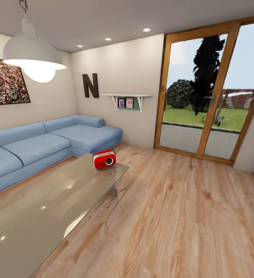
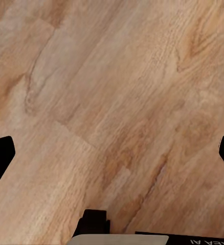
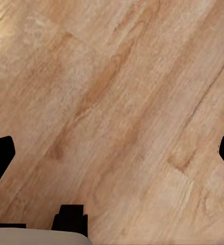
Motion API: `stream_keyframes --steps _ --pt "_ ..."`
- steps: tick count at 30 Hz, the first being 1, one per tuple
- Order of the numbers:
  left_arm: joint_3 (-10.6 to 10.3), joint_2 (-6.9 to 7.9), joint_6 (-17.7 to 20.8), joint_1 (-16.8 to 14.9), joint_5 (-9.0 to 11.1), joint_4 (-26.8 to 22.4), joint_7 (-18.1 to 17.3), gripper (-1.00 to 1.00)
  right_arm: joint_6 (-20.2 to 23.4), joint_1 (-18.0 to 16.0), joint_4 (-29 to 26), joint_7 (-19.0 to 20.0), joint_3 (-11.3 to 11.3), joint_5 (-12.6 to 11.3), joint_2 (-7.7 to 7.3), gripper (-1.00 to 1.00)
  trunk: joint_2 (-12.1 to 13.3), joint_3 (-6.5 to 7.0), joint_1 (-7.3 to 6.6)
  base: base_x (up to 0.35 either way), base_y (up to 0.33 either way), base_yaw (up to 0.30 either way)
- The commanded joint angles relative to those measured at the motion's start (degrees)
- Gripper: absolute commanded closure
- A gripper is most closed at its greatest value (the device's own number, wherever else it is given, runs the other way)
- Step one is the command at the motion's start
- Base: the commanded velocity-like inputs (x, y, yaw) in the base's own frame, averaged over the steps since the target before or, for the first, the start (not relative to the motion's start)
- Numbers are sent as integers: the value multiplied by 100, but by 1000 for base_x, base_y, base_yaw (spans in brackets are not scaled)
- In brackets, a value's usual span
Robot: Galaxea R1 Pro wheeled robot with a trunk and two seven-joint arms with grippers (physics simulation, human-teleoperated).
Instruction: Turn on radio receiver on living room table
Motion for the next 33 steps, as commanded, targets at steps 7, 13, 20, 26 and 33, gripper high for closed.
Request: stream_keyframes --steps 7,13,20,26,33 --pt "2 0 1 0 0 0 0 -100 0 -4 0 0 0 0 0 -100 0 0 0 310 -71 -279" --pt "2 0 1 0 0 0 0 -100 0 -1 0 0 0 0 0 -100 0 0 0 315 -75 -279" --pt "2 0 1 0 0 0 0 -100 0 -1 0 0 3 0 1 -100 0 0 0 315 -75 -279" --pt "2 0 1 0 0 0 0 -100 0 -1 0 0 8 5 0 -100 0 0 0 315 -75 -279" --pt "2 0 -3 0 0 0 0 -100 0 -1 0 0 6 9 0 -100 0 0 0 315 -75 -279"
